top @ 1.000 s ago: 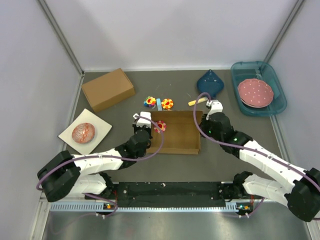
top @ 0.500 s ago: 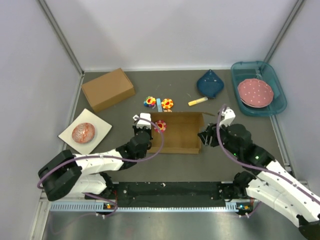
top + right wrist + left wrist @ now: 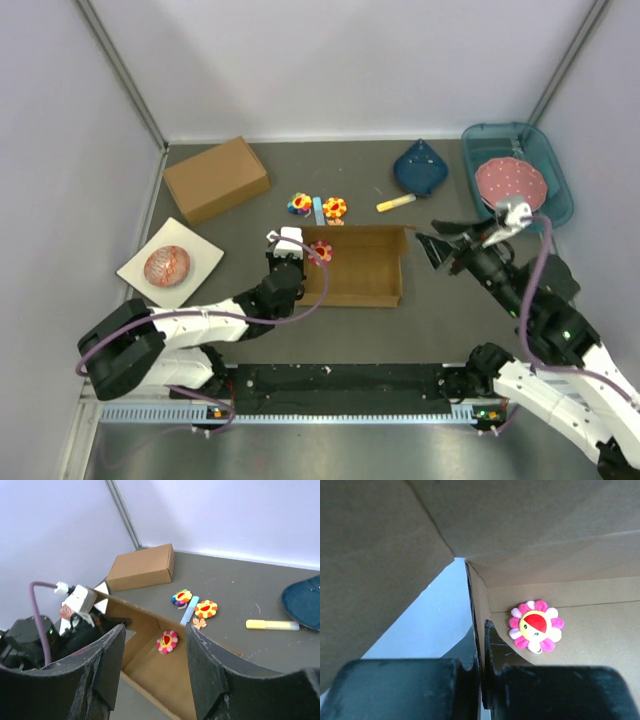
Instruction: Fold the paper box
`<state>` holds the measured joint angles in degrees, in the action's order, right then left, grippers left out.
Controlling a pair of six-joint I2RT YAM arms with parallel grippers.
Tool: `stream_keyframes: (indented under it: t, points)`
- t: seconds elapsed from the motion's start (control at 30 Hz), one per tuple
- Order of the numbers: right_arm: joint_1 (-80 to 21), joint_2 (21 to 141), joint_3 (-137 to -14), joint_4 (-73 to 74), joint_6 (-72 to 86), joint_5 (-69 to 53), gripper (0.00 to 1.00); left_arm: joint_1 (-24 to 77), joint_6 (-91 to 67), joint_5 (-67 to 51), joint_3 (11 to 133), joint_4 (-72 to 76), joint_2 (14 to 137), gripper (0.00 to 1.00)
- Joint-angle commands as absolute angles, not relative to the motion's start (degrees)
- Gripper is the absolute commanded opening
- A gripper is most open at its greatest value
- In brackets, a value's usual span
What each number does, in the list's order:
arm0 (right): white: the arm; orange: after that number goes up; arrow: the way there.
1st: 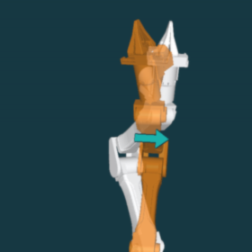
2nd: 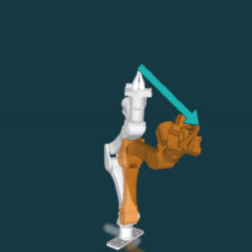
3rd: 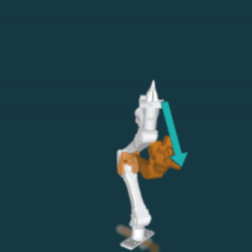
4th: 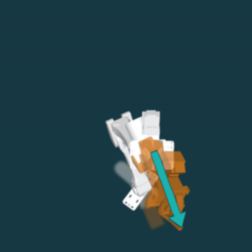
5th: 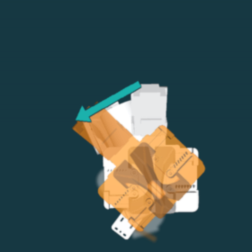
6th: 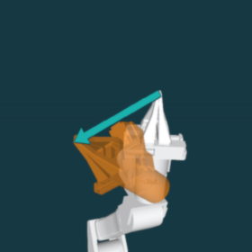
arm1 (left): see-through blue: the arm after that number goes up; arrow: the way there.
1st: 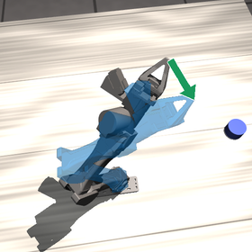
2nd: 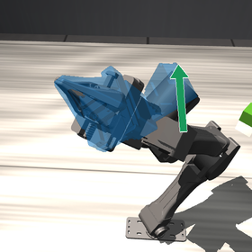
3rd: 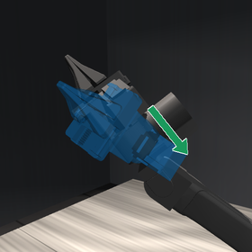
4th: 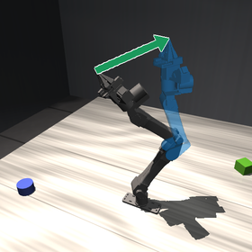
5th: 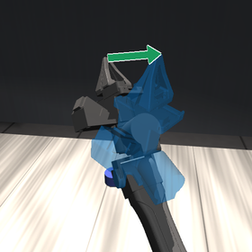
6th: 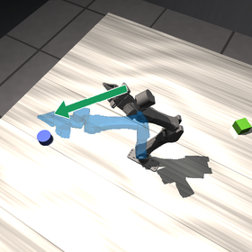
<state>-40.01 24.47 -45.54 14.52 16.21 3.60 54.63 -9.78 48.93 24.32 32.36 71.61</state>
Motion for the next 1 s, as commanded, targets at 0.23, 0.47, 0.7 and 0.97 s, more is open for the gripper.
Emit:
stream_keyframes:
  t: [0.23, 0.47, 0.7, 0.97]
  points:
    - [-42.2, 50.0, -45.6, -3.4, 16.7, 6.3, 0.51, 56.1, -10.1, 45.4, 21.4, 23.8, 68.3, 0.00]
    - [-44.3, 53.4, -40.4, -5.4, 17.8, 8.6, 0.51, 57.0, -11.4, 42.9, 20.5, 16.3, 57.5, 0.01]
    - [-44.6, 51.9, -38.8, -4.8, 17.8, 9.6, 0.51, 57.0, -9.8, 37.8, 20.8, 8.4, 45.2, 0.23]
    - [-44.6, 53.5, -38.9, -5.4, 18.1, 9.7, 0.51, 57.0, -9.4, 31.9, 24.8, -3.0, 37.5, 0.64]
